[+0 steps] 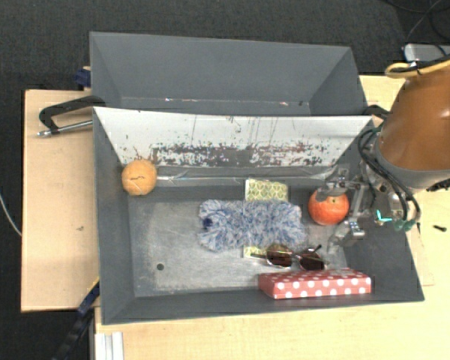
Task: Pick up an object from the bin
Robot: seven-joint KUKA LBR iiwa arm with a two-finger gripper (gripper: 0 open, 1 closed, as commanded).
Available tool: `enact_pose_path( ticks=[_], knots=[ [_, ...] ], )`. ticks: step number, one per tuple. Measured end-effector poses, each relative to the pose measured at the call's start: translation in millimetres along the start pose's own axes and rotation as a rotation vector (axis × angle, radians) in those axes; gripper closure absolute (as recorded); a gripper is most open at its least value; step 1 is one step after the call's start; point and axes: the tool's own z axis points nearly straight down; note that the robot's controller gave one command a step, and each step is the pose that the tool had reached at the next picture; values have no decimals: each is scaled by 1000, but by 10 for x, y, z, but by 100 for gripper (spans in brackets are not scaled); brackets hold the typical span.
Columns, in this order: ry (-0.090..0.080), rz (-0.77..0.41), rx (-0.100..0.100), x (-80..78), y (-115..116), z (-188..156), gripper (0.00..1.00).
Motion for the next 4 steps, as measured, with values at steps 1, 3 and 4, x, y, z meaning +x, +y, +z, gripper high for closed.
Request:
enact_pose_path(
  ticks=[1, 3, 4],
  knots=[
    [-6, -2, 1, -8, 3, -32, 0],
    [-17, -19, 4, -383, 459, 1431, 100],
    [-17, -19, 4, -383, 459, 1431, 100]
  ],
)
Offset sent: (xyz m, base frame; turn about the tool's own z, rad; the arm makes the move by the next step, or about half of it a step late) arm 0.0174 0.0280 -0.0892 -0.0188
